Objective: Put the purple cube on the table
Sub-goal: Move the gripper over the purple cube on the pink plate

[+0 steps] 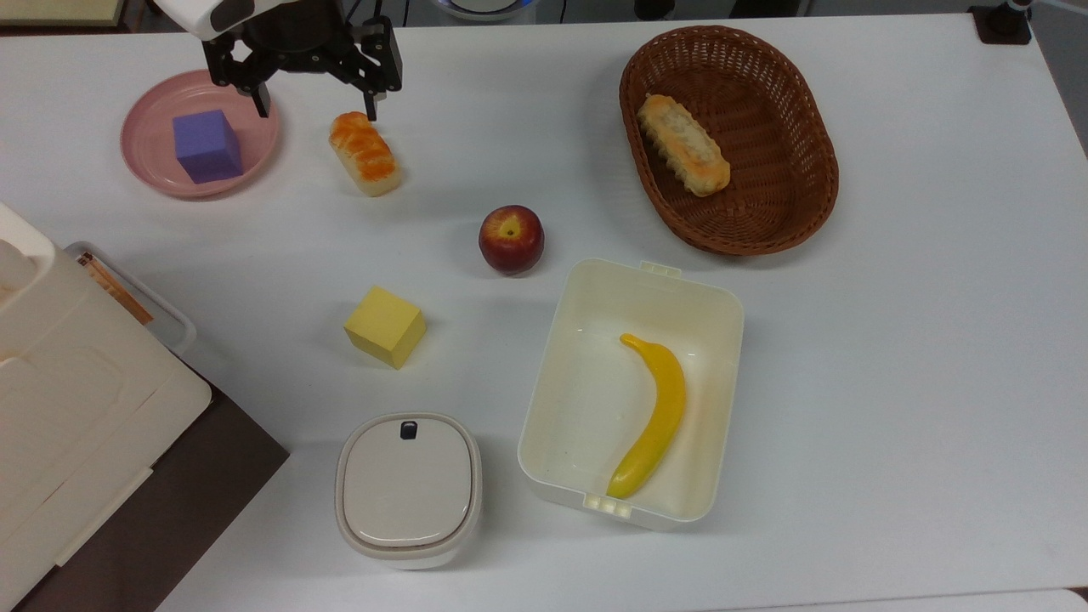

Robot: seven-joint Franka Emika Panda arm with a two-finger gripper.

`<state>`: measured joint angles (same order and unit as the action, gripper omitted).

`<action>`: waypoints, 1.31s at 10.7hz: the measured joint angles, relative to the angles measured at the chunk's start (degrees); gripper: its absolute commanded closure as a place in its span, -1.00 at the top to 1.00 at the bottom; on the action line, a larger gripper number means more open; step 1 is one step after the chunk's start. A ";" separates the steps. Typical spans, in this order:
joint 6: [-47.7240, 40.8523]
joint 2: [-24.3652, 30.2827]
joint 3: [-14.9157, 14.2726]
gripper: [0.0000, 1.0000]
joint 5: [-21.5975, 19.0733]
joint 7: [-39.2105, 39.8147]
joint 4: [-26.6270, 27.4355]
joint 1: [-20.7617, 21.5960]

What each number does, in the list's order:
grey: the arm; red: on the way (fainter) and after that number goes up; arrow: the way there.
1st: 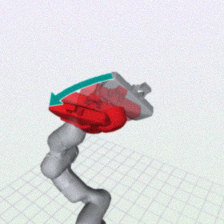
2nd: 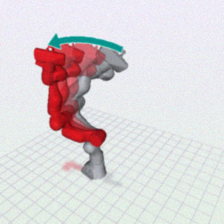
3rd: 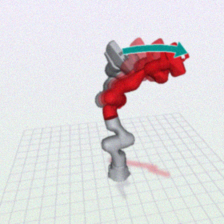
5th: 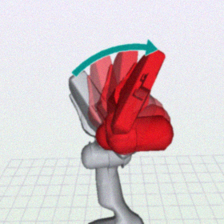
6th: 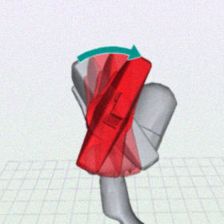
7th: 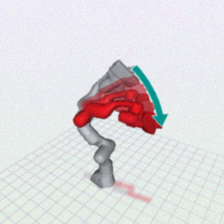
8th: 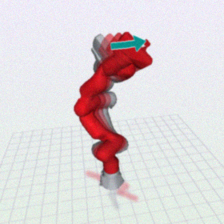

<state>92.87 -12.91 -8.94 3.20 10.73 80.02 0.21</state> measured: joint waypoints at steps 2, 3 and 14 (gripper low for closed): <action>0.00 0.05 0.00 1.00 -0.01 0.00 0.00 0.00; 0.00 0.05 0.00 1.00 -0.01 0.00 0.00 0.00; -3.74 -0.01 -0.20 1.00 0.05 0.41 0.45 -2.72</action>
<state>89.13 -12.92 -9.14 3.25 11.14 80.47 -2.51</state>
